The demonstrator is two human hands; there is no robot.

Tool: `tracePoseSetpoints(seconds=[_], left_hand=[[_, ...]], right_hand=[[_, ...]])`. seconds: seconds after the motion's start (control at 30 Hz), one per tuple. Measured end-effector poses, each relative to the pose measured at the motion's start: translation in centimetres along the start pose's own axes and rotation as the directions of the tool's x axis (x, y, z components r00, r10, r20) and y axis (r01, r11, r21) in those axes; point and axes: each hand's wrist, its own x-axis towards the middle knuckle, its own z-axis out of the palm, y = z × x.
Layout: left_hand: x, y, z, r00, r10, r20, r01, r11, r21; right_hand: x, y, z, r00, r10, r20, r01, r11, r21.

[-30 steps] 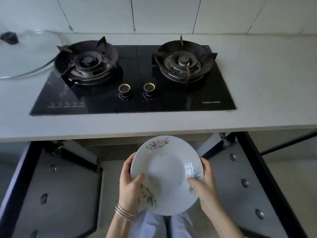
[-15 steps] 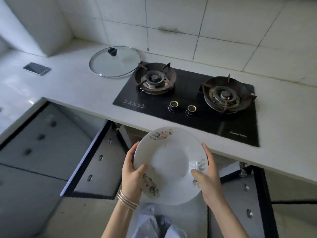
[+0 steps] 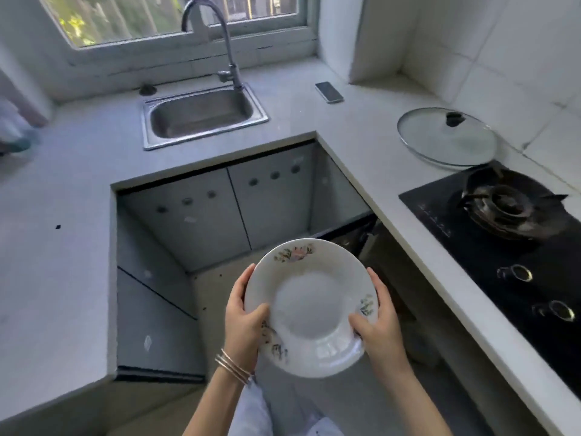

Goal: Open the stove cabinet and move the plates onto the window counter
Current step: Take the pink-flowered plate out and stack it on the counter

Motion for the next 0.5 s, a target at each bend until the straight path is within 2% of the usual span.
tracePoseSetpoints(seconds=[0.17,0.33,0.5], left_hand=[[1.0,1.0,-7.4,0.969,0.018,-0.248,-0.038,0.996,-0.077],[2.7,2.7,-14.2,0.917,0.007,-0.399,-0.058,0.992,-0.116],[6.0,4.3,-21.0,0.850,0.093,-0.518,-0.111,0.994,-0.003]], right_hand=[[2.4,-1.0,8.4,0.969,-0.032,0.243,0.047,0.997,-0.055],[4.2,-2.1,17.1,0.915,-0.035,0.403,0.052,0.998,-0.032],[6.0,-3.2,25.7,0.867,-0.029,0.497,0.097,0.989,-0.112]])
